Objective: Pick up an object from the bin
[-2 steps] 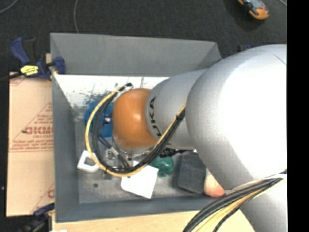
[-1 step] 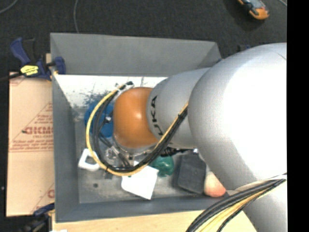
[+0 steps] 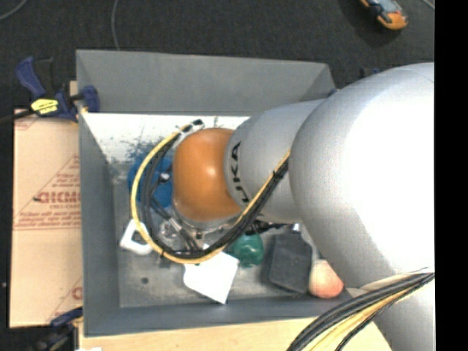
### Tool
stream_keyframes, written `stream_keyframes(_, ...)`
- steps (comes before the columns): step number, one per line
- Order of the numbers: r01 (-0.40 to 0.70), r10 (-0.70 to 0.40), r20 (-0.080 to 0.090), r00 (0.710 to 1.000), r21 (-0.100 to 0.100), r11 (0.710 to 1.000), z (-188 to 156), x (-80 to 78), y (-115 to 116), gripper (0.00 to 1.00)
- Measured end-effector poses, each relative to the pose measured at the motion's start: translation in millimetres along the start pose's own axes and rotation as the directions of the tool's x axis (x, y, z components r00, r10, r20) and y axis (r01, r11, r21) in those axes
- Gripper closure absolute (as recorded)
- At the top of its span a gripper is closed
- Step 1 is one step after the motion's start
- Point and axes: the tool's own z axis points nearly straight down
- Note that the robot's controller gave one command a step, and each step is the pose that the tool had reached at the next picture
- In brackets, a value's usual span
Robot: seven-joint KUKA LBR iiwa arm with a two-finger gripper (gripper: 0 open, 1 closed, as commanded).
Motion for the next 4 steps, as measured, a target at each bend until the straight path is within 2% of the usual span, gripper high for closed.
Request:
stream_keyframes(1,-0.002,0.002,0.001,1.000,-0.001,1.000,-10,-0.2,0,1.00)
stream_keyframes(2,-0.003,0.003,-0.006,1.000,0.002,1.000,-38,1.1,-1,1.00)
stream_keyframes(3,-0.004,0.004,0.002,1.000,-0.002,1.000,-64,-1.0,0,1.00)
stream_keyframes(4,-0.004,0.004,0.003,1.000,-0.003,1.000,-71,-1.6,0,1.00)
